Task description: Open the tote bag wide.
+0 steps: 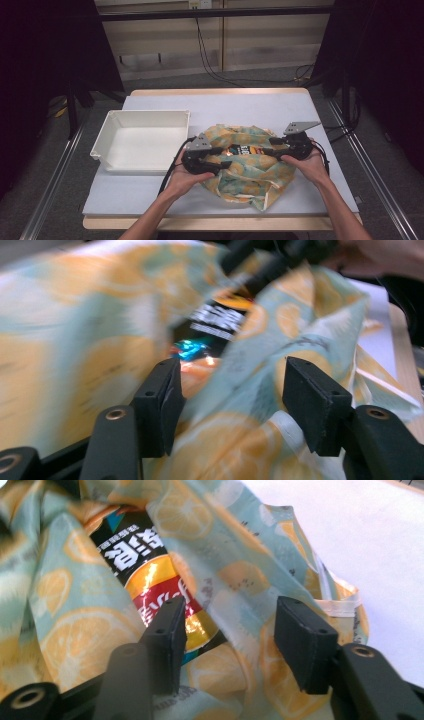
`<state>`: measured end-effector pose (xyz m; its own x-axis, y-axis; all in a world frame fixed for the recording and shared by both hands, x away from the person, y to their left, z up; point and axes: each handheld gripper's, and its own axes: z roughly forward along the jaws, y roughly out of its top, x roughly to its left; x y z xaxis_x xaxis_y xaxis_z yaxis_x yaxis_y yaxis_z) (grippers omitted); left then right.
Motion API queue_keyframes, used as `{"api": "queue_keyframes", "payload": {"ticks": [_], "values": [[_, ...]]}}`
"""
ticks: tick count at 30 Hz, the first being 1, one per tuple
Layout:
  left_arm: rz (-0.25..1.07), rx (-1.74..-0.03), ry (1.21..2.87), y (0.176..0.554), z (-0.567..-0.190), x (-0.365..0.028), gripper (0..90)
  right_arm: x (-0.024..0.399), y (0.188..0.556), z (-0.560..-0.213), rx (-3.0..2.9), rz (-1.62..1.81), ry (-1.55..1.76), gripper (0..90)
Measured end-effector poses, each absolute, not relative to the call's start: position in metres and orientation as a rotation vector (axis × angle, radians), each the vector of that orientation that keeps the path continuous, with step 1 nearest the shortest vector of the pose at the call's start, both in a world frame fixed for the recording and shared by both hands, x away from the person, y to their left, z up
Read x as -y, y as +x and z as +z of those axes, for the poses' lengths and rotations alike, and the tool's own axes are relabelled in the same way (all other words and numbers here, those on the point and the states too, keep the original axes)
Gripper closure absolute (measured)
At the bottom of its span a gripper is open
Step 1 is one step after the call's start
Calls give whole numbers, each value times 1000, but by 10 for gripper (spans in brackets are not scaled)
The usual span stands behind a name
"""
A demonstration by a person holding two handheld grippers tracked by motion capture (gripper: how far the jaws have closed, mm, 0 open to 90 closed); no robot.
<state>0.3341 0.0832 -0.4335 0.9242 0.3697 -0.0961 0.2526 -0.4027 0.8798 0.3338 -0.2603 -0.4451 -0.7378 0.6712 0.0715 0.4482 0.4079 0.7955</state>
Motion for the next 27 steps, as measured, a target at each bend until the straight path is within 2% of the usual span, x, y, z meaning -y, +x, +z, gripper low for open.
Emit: {"api": "queue_keyframes", "payload": {"ticks": [5,7,12,13,14,17,18,19,20,23,24,25,27], "values": [[178,-480,1939,344,-421,-99,546,257,336,-448,-2417,1221,993,465],[199,-518,1952,350,-422,-101,551,254,338,-451,-2422,1195,994,504],[211,-566,2016,359,-434,-101,466,253,340,-453,-2412,1138,1016,586],[198,-567,2033,359,-437,-99,466,254,340,-454,-2408,1131,1021,608],[192,-557,2068,360,-440,-97,420,255,341,-455,-2403,1114,1038,667],[166,-556,2088,363,-446,-94,394,256,342,-455,-2404,1121,1052,716],[160,-552,2098,365,-448,-93,388,256,342,-454,-2398,1142,1044,849],[160,-552,2098,365,-448,-93,438,257,342,-453,-2388,1152,1044,877],[172,-556,2103,364,-448,-94,438,257,342,-453,-2388,1152,1044,877],[193,-546,2111,366,-445,-99,704,261,339,-443,-2375,1220,1044,900],[183,-555,2108,366,-444,-101,863,265,338,-436,-2371,1265,1041,900],[169,-555,2092,367,-442,-105,896,267,338,-433,-2368,1281,1043,900],[156,-538,2084,366,-438,-109,900,272,337,-424,-2352,1332,1038,900]]}}
